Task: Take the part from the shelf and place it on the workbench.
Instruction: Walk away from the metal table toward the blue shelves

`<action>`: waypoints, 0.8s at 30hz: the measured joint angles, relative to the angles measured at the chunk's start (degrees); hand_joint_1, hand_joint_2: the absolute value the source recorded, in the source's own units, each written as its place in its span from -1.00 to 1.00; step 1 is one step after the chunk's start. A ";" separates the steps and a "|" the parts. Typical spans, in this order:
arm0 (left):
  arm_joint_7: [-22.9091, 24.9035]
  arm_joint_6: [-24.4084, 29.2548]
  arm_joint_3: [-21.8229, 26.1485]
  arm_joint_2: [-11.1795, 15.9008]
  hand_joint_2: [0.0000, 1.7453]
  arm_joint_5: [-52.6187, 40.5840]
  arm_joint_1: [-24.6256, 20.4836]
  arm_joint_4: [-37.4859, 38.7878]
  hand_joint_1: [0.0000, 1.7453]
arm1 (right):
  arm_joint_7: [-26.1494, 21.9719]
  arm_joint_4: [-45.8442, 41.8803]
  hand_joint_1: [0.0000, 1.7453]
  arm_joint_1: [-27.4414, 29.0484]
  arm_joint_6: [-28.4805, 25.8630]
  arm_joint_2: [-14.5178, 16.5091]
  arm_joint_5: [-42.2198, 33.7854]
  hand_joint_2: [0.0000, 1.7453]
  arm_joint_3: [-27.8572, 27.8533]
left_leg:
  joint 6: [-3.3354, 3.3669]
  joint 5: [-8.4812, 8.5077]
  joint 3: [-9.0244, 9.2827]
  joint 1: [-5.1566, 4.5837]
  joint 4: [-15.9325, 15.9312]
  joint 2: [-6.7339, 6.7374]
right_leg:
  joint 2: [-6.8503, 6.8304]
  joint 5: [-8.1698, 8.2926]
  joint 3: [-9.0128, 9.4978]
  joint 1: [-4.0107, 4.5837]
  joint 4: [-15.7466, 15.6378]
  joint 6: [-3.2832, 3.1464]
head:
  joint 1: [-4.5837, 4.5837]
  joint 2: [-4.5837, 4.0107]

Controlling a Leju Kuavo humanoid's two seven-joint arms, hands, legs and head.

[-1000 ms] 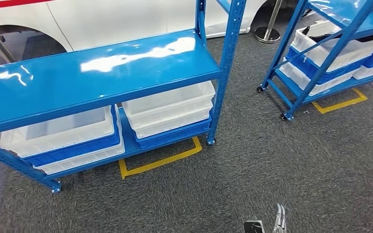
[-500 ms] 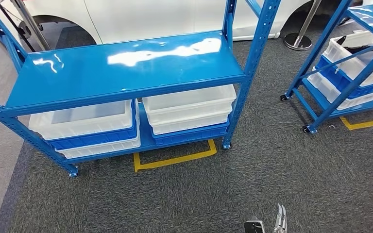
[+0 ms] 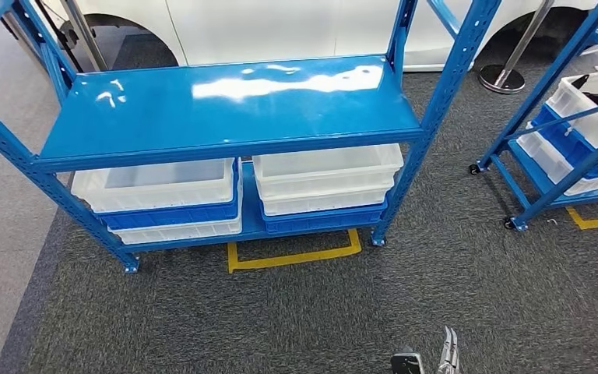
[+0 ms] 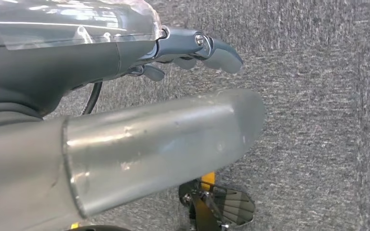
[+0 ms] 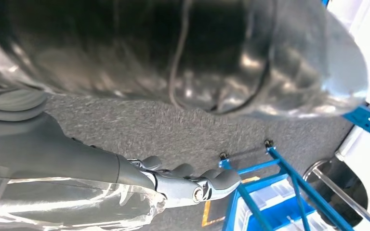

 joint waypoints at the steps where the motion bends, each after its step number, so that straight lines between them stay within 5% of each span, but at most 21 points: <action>1: 0.00 -0.02 0.00 -0.02 -1.00 0.00 0.02 0.00 -1.00 | 0.00 -0.01 -1.00 0.00 -0.01 -0.01 -0.02 -1.00 0.00 | -0.32 -0.05 -0.09 -0.01 0.04 -0.10 | 0.11 -0.08 0.19 0.17 -0.67 -0.14 | -0.01 0.00; 5: -0.01 -0.02 0.00 -0.01 -1.00 0.00 0.01 0.00 -1.00 | -0.01 -0.01 -1.00 -0.02 -0.01 0.06 -0.03 -1.00 0.06 | -1.59 -1.58 -1.01 0.24 1.96 0.42 | -0.37 0.43 0.48 -0.23 -1.72 -1.03 | -0.04 0.00; 8: -0.01 0.01 0.00 -0.01 -1.00 0.00 -0.06 0.00 -1.00 | 0.00 -0.01 -1.00 0.01 0.01 0.08 -0.02 -1.00 0.04 | -2.31 -6.76 -5.75 0.50 12.09 1.29 | -1.04 0.47 0.65 -0.35 -1.95 -1.46 | -0.08 0.00; 10: 0.00 0.01 0.00 -0.01 -1.00 0.00 0.06 0.00 -1.00 | 0.01 -0.01 -1.00 0.01 0.01 0.08 -0.02 -1.00 0.02 | -2.64 -7.35 -7.83 0.63 16.12 1.47 | -1.32 0.33 0.68 -0.34 -1.81 -1.43 | -0.08 0.00; 13: 0.00 0.01 0.00 0.03 -1.00 0.00 0.14 0.00 -1.00 | 0.01 -0.01 -1.00 -0.01 0.01 0.08 -0.02 -1.00 0.04 | -2.62 -2.04 -3.84 0.83 7.53 1.76 | -1.38 -0.12 0.90 -0.45 -1.37 -0.96 | -0.08 0.00; 15: -0.01 0.01 0.00 0.06 -1.00 0.00 0.07 0.00 -1.00 | 0.01 -0.01 -1.00 -0.02 0.01 0.08 -0.02 -1.00 0.06 | -2.17 -0.19 -1.13 0.63 1.77 1.96 | -1.39 -0.46 0.89 -0.30 -0.95 -0.39 | -0.06 0.00; 20: -0.01 0.01 0.00 0.05 -1.00 0.00 0.08 0.00 -1.00 | -0.01 -0.02 -1.00 -0.05 0.01 0.07 -0.02 -1.00 0.07 | -0.24 0.20 -0.56 0.49 0.24 1.75 | -1.31 -1.66 0.36 -0.28 0.63 1.07 | -0.02 0.00; 24: -0.01 0.01 0.00 0.06 -1.00 0.00 0.05 0.00 -1.00 | 0.01 -0.01 -1.00 -0.02 0.01 0.02 -0.02 -1.00 0.02 | 0.73 0.31 -0.66 0.24 0.09 1.74 | -0.96 -7.94 -5.68 -0.32 13.17 1.46 | 0.01 0.00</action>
